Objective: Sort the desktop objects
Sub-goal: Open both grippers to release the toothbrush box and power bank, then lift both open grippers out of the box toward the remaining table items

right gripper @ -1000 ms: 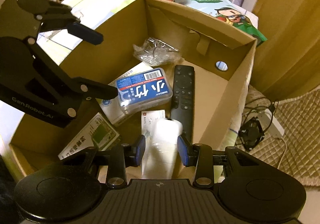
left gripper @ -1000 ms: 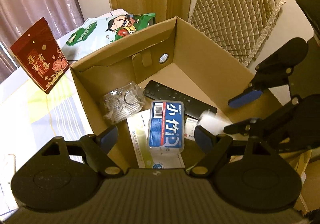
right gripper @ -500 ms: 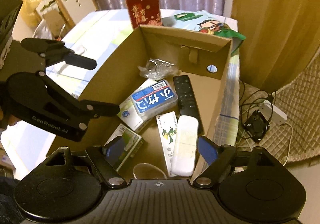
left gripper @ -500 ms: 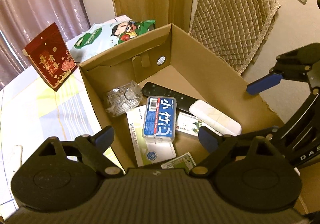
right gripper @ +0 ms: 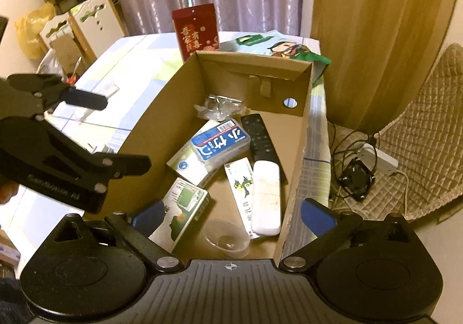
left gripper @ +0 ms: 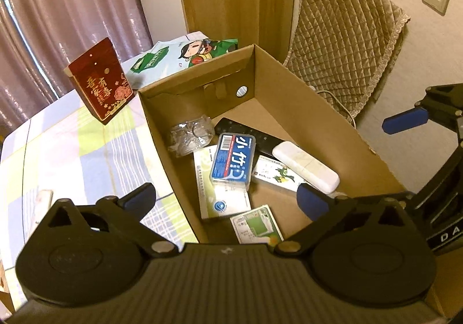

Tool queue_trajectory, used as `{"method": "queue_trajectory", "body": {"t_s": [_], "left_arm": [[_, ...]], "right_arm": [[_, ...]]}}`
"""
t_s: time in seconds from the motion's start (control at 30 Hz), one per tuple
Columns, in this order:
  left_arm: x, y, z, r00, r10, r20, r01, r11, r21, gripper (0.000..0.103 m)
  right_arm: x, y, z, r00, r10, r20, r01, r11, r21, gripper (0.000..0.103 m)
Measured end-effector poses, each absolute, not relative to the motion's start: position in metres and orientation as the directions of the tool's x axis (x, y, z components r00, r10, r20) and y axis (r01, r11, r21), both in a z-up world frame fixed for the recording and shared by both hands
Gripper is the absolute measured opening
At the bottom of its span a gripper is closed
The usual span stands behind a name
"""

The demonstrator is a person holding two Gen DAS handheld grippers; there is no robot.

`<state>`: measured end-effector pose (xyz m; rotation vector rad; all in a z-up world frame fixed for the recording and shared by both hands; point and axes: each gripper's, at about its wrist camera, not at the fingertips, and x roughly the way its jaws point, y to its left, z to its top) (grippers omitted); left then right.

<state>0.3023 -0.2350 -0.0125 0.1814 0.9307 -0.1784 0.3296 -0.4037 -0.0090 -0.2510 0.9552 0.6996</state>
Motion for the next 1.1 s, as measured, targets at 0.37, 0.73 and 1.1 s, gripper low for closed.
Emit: {"method": "queue_trajectory", "body": {"t_s": [0.37,0.73,1.1], "left_arm": [[0.27,-0.233,0.002,0.59,-0.123,-0.798,0.258,0.965,0.042,0.102],[0.233,-0.209,0.003,0.565,-0.181,-0.805,0.329,0.944,0.019,0.102],[0.198,-0.181,0.002,0.534,-0.247,-0.809,0.417,0.909,-0.003,0.102]], "right_arm": [[0.298,-0.425,0.005,0.435,0.431,-0.791,-0.536,0.83,0.158,0.103],[0.25,-0.413,0.013,0.487,0.381,-0.786,-0.414,0.893,0.176,0.103],[0.198,-0.39,0.013,0.525,0.333,-0.783,-0.318,0.93,0.183,0.103]]}}
